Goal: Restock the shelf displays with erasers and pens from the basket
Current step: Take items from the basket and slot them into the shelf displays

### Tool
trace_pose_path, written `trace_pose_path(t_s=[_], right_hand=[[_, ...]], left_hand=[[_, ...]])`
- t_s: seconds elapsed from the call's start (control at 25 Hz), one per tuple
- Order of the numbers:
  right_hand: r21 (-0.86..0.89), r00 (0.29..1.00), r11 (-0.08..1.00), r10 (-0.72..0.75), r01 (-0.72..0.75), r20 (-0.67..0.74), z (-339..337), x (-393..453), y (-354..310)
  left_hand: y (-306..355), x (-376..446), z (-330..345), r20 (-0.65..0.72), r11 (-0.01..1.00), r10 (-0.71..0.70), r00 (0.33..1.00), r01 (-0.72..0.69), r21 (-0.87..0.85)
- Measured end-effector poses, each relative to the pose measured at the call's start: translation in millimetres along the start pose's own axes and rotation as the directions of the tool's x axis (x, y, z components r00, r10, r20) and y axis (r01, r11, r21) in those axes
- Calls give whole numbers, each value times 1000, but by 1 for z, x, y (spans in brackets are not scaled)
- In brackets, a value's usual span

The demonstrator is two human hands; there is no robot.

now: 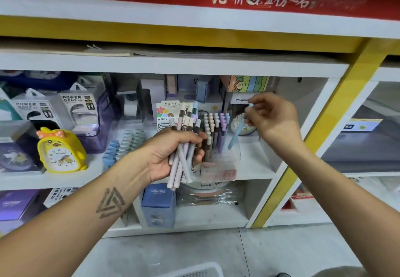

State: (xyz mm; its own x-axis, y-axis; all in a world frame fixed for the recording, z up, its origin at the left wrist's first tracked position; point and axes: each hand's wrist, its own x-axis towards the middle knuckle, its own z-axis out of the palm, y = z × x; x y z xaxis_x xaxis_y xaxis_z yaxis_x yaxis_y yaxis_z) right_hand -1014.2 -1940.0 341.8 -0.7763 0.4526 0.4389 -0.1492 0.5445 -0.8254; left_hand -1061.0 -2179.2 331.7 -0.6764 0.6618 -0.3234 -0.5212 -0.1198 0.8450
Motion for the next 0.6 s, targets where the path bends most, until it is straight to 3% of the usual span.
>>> trace_pose_path(t_s=[0.12,0.28,0.6], right_hand=[[-304,976,929,-183,212,121,9,-10,10],[-394,948,863,-271,316,167,17,-12,18],[-453,927,818,-244,354,284,25,-8,22]], left_hand=[[0,0,-1,-7,1000,25,1000,-25,-3],[-1,-3,0,2,1000,26,1000,-26,-5],[-5,-4,2,45,997,36,998,-38,66]])
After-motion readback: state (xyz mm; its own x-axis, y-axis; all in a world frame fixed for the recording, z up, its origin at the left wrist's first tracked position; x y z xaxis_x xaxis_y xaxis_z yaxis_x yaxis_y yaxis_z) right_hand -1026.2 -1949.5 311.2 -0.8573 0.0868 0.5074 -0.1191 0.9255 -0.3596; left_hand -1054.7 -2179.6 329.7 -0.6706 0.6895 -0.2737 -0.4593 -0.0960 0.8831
